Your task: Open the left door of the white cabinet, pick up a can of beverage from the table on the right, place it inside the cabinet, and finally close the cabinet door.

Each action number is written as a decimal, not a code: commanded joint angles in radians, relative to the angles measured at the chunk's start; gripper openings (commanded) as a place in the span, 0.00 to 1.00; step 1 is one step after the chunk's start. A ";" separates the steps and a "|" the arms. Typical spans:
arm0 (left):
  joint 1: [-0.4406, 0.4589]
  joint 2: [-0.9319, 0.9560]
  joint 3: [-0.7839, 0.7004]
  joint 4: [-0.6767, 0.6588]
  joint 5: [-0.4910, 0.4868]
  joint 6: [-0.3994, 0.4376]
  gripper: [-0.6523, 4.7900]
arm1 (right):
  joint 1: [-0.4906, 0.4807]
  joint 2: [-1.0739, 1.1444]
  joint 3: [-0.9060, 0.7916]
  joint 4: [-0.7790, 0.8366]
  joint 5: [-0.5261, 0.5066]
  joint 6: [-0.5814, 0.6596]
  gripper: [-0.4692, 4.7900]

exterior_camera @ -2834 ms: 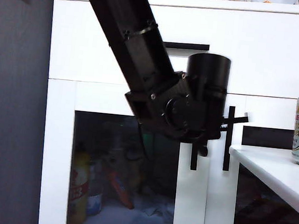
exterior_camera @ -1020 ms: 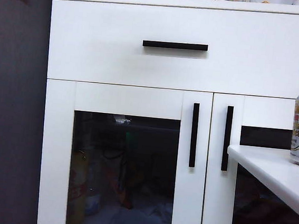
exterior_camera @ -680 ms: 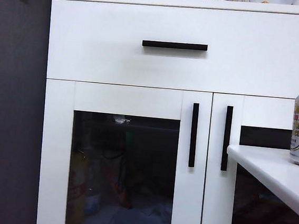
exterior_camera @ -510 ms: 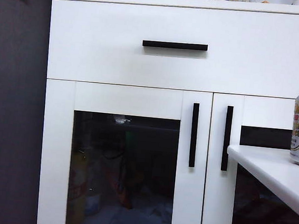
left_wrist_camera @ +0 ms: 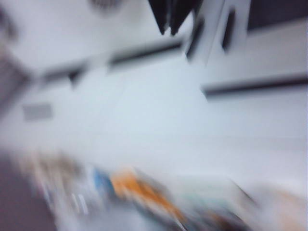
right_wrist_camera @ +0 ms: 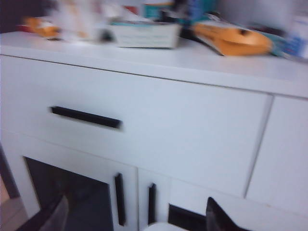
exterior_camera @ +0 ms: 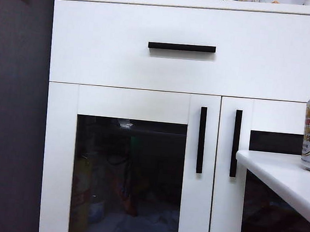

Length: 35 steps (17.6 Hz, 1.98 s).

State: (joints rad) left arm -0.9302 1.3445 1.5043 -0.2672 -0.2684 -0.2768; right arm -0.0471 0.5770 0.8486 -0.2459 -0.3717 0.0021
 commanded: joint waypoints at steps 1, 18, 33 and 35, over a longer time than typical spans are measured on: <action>0.000 0.085 0.000 -0.042 0.022 0.132 0.11 | 0.003 -0.010 0.005 -0.003 -0.023 0.011 0.79; 0.179 0.683 -0.002 0.511 0.160 -0.007 1.00 | 0.002 -0.233 -0.095 -0.277 0.174 -0.074 0.79; 0.118 0.947 0.001 0.870 -0.079 0.035 1.00 | 0.002 -0.233 -0.233 -0.198 0.169 -0.057 0.79; 0.116 0.952 0.001 0.867 -0.090 0.034 1.00 | 0.002 -0.233 -0.233 -0.214 0.169 -0.057 0.79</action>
State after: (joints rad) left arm -0.8120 2.3066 1.5017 0.5797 -0.3447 -0.2508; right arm -0.0471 0.3439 0.6132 -0.4606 -0.2047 -0.0521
